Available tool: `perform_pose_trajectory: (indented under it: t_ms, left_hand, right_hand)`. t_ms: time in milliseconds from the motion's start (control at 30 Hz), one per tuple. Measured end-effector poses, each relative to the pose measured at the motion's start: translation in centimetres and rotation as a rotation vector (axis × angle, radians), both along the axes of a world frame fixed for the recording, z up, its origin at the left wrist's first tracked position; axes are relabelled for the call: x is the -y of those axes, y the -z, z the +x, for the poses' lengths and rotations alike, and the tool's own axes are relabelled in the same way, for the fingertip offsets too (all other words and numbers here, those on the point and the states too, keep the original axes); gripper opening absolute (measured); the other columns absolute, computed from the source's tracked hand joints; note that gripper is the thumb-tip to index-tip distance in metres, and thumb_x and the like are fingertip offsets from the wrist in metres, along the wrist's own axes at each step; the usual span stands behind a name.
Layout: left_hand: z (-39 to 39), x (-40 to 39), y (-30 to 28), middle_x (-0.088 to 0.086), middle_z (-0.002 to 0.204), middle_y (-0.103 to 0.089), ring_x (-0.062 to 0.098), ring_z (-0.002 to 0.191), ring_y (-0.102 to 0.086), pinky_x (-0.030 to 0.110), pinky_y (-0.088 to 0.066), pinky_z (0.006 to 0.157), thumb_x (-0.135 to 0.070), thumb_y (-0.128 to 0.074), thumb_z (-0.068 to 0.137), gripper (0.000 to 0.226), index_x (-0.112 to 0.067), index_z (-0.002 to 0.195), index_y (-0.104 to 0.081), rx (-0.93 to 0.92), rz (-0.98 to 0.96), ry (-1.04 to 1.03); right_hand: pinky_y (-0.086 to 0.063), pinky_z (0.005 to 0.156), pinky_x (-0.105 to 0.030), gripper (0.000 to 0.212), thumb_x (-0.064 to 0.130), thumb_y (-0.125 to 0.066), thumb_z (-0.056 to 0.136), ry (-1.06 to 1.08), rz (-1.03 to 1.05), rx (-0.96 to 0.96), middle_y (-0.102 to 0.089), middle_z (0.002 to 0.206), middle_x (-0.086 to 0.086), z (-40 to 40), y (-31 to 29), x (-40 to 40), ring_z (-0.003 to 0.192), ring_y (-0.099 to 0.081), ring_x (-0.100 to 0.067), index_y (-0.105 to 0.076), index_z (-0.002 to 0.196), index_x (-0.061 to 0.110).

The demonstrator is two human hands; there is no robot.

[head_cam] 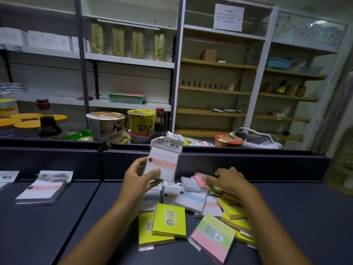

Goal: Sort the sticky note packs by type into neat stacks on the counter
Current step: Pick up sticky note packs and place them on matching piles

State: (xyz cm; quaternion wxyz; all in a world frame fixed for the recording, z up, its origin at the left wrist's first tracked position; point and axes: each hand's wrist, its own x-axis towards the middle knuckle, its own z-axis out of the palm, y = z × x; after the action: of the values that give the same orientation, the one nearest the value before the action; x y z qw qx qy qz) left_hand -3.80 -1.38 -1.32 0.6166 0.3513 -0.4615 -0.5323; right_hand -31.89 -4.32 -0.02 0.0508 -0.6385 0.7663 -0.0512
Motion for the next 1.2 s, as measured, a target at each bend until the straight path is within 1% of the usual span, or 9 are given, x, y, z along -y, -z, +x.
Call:
perform_pose_trajectory:
  t_ms: [233, 333, 433, 500, 600, 700, 867, 1000, 1200]
  left_hand:
    - [0.0, 0.0, -0.1, 0.01, 0.107, -0.071, 0.025, 0.094, -0.073, 0.028, -0.061, 0.07, 0.0, -0.066, 0.089, 0.028, -0.017, 0.11, -0.061, -0.012, -0.017, -0.015]
    - [0.2, 0.0, -0.2, 0.011, 0.106, -0.072, 0.028, 0.093, -0.073, 0.031, -0.062, 0.071, -0.001, -0.068, 0.088, 0.028, -0.015, 0.112, -0.062, -0.018, -0.023, -0.015]
    - [0.3, 0.0, -0.2, 0.01, 0.104, -0.074, 0.027, 0.094, -0.073, 0.028, -0.06, 0.068, 0.001, -0.068, 0.088, 0.029, -0.014, 0.111, -0.062, -0.029, -0.027, -0.019]
    - [0.3, 0.0, -0.1, 0.007, 0.1, -0.075, 0.026, 0.093, -0.074, 0.026, -0.06, 0.067, 0.001, -0.068, 0.088, 0.028, -0.014, 0.111, -0.061, -0.031, -0.03, -0.019]
    - [0.4, 0.0, -0.1, 0.006, 0.1, -0.076, 0.024, 0.092, -0.074, 0.026, -0.06, 0.067, 0.001, -0.068, 0.088, 0.029, -0.014, 0.112, -0.06, -0.025, -0.029, -0.025]
    - [0.6, 0.0, -0.1, 0.008, 0.102, -0.075, 0.024, 0.091, -0.074, 0.026, -0.06, 0.068, 0.001, -0.068, 0.088, 0.031, -0.012, 0.115, -0.059, -0.031, -0.029, -0.033]
    - [1.2, -0.3, -0.1, 0.006, 0.103, -0.075, 0.022, 0.092, -0.074, 0.026, -0.06, 0.069, 0.0, -0.069, 0.088, 0.032, -0.013, 0.116, -0.058, -0.005, -0.074, -0.065]
    - [1.3, -1.1, -0.2, 0.008, 0.108, -0.071, 0.023, 0.097, -0.072, 0.029, -0.061, 0.071, 0.001, -0.068, 0.088, 0.032, -0.015, 0.114, -0.057, 0.029, -0.129, -0.128]
    - [3.6, -5.0, 0.4, 0.008, 0.104, -0.071, 0.02, 0.092, -0.074, 0.034, -0.061, 0.071, 0.005, -0.068, 0.086, 0.045, -0.025, 0.115, -0.051, -0.027, -0.182, -0.181]
  right_hand:
    - [-0.035, 0.086, -0.036, 0.06, 0.071, -0.057, 0.083, 0.018, -0.133, 0.08, -0.062, 0.116, -0.003, 0.3, 0.1, -0.2, 0.118, -0.046, -0.026, -0.056, 0.116, 0.021]
    - [-0.039, 0.092, -0.037, 0.069, 0.07, -0.07, 0.074, 0.036, -0.212, 0.176, -0.062, 0.121, -0.001, 0.6, 0.0, -0.6, 0.117, -0.05, -0.025, -0.05, 0.121, 0.024]
    - [-0.047, 0.097, -0.04, 0.079, 0.055, -0.085, 0.067, 0.027, -0.327, 0.323, -0.056, 0.132, 0.002, 1.1, -0.1, -1.2, 0.119, -0.054, -0.022, -0.047, 0.13, 0.025]
    - [-0.052, 0.082, -0.029, 0.074, 0.037, -0.09, 0.067, -0.005, -0.419, 0.419, -0.051, 0.132, 0.002, 1.5, -0.1, -1.5, 0.116, -0.055, -0.019, -0.048, 0.127, 0.028]
    - [-0.047, 0.062, -0.011, 0.06, 0.016, -0.086, 0.074, -0.026, -0.523, 0.506, -0.048, 0.125, 0.0, 2.1, -0.2, -1.9, 0.106, -0.052, -0.013, -0.048, 0.116, 0.034]
    - [-0.052, 0.08, -0.027, 0.051, 0.018, -0.083, 0.079, -0.03, -0.544, 0.597, -0.053, 0.124, -0.001, 2.4, -0.2, -2.7, 0.108, -0.054, -0.015, -0.051, 0.116, 0.033]
    - [-0.047, 0.055, -0.008, 0.043, 0.02, -0.08, 0.083, -0.064, -0.647, 0.795, -0.062, 0.102, 0.019, 2.8, -0.3, -5.8, 0.083, -0.063, 0.005, -0.051, 0.112, 0.034]
    - [-0.056, 0.062, -0.02, 0.04, 0.011, -0.069, 0.091, -0.106, -0.744, 1.041, -0.064, 0.108, 0.016, 4.5, -0.3, -8.3, 0.087, -0.065, 0.007, -0.051, 0.114, 0.039]
    - [-0.053, 0.06, -0.017, 0.044, -0.001, -0.047, 0.094, -0.114, -0.751, 1.308, -0.062, 0.108, 0.013, 9.2, -0.8, -11.5, 0.083, -0.067, 0.003, -0.052, 0.118, 0.036]
